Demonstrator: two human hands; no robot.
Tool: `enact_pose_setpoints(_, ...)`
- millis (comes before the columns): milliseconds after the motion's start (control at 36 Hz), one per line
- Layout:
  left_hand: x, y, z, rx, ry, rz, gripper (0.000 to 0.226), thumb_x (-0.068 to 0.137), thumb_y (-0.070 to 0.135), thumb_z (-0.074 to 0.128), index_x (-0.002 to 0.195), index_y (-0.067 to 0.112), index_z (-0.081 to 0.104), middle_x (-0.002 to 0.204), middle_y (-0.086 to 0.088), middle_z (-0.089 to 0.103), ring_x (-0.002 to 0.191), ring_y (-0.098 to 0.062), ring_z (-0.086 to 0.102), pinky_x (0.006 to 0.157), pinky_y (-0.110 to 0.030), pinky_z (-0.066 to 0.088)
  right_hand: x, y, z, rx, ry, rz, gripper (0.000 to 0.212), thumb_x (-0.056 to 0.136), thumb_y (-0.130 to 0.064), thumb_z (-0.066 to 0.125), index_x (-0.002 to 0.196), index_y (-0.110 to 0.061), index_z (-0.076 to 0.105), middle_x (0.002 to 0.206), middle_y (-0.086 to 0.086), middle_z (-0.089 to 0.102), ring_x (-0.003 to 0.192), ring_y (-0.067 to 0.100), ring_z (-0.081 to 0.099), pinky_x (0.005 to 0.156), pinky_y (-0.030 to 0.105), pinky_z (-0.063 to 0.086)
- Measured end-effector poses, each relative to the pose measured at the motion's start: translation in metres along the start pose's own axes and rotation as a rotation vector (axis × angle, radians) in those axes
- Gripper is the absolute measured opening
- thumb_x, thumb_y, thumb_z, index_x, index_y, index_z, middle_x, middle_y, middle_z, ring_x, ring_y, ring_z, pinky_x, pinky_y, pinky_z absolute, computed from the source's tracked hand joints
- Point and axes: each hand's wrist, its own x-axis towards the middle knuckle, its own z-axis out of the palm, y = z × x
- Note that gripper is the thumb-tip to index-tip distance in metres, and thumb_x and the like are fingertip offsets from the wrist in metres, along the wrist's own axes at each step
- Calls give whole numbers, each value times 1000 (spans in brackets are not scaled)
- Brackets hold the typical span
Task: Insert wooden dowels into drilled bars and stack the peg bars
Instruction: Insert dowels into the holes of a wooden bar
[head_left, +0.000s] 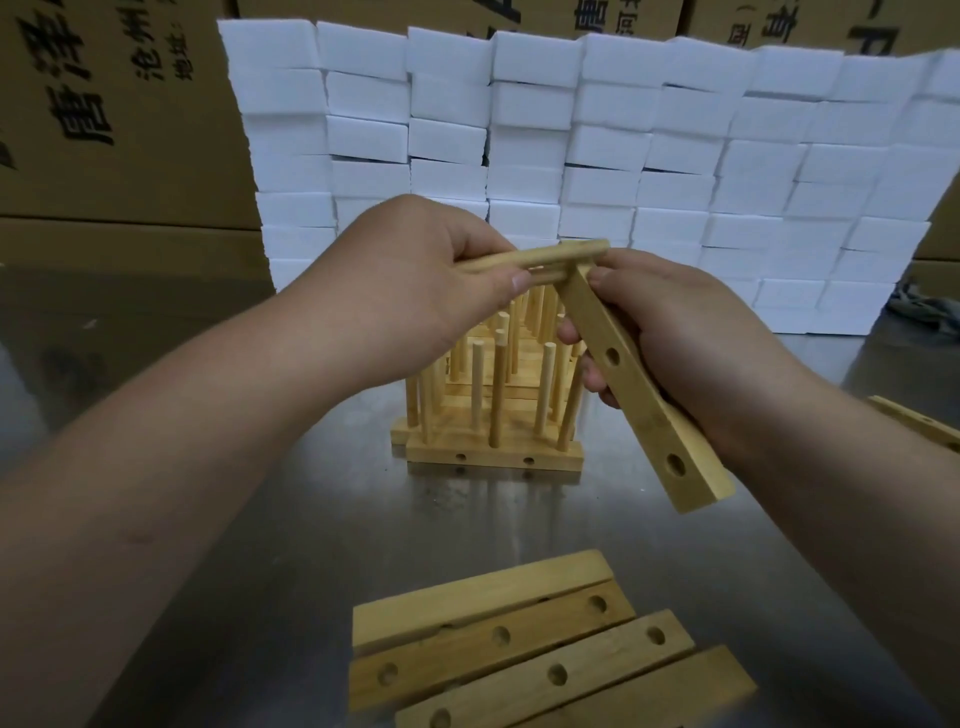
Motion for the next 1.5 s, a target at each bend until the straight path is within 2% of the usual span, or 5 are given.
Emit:
enact_pose_setpoints(1000, -1, -7, 14, -338, 14, -206, 32, 89, 29, 58, 60, 15, 58, 46, 8, 48, 34, -7, 31, 40, -17, 26, -8, 5, 6, -207, 25, -138, 37, 95, -25, 45, 76, -45, 69, 62, -6, 61, 42, 9, 53, 45, 19, 47)
enact_pose_setpoints(1111, 3, -10, 9, -316, 59, -199, 33, 89, 31, 58, 66, 9, 62, 59, -7, 50, 42, -13, 32, 50, -26, 28, -7, -2, 2, -127, -58, -75, 23, 95, -30, 47, 100, -34, 69, 73, -3, 67, 50, 11, 56, 44, 23, 47)
enact_pose_setpoints(1222, 8, -14, -6, -289, 204, -209, 32, 90, 35, 56, 63, 19, 64, 51, 8, 56, 40, -8, 35, 50, -25, 33, -7, -3, 0, -77, -119, -3, 45, 95, -27, 46, 140, -21, 41, 75, 0, 70, 56, 13, 59, 45, 25, 48)
enact_pose_setpoints(1361, 8, -16, -10, -281, 241, -210, 24, 93, 35, 50, 80, 23, 67, 60, 9, 67, 37, -3, 37, 41, -17, 34, -3, -1, -1, -144, -77, -14, 23, 97, -18, 44, 100, -20, 66, 66, -1, 65, 49, 10, 52, 41, 21, 42)
enact_pose_setpoints(1500, 9, -18, -17, 155, 441, -6, 36, 95, 36, 43, 79, 9, 61, 65, 0, 45, 55, -16, 43, 50, -29, 35, 2, 0, -2, -25, 79, 8, 24, 98, -17, 40, 95, -21, 64, 62, -3, 61, 43, 9, 45, 39, 18, 37)
